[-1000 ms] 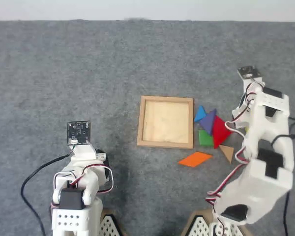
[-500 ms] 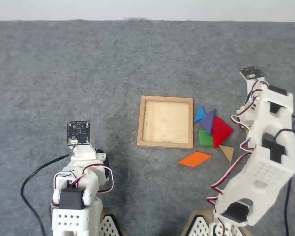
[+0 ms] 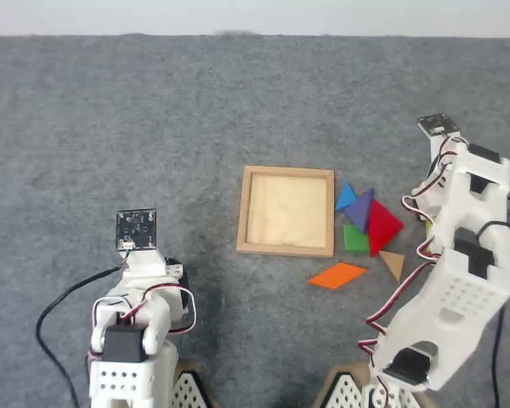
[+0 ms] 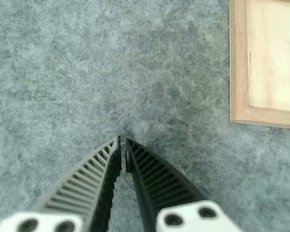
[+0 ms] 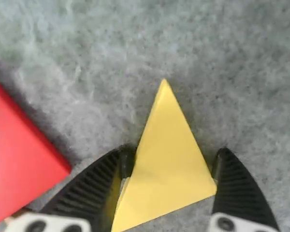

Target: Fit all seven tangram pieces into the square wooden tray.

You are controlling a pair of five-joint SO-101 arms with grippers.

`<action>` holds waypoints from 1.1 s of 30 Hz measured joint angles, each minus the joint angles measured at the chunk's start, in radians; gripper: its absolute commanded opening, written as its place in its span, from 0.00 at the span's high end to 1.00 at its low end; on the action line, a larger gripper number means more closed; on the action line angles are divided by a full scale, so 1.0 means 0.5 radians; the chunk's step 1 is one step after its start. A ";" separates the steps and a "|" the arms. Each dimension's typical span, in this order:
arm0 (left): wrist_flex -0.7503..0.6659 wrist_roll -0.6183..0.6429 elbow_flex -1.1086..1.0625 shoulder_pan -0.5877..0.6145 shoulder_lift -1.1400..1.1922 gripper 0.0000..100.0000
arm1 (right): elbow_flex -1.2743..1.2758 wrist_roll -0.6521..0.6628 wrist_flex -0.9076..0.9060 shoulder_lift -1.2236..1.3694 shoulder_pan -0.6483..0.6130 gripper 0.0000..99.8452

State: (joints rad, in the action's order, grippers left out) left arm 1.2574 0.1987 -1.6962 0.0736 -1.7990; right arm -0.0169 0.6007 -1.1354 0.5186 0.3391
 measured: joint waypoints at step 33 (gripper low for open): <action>0.000 0.000 0.000 0.000 0.000 0.99 | 0.040 -0.368 0.018 -0.009 0.135 0.78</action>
State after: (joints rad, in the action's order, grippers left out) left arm 1.2574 0.1987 -1.6962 0.0736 -1.7990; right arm 0.0031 0.4166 -1.1262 0.5140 0.4066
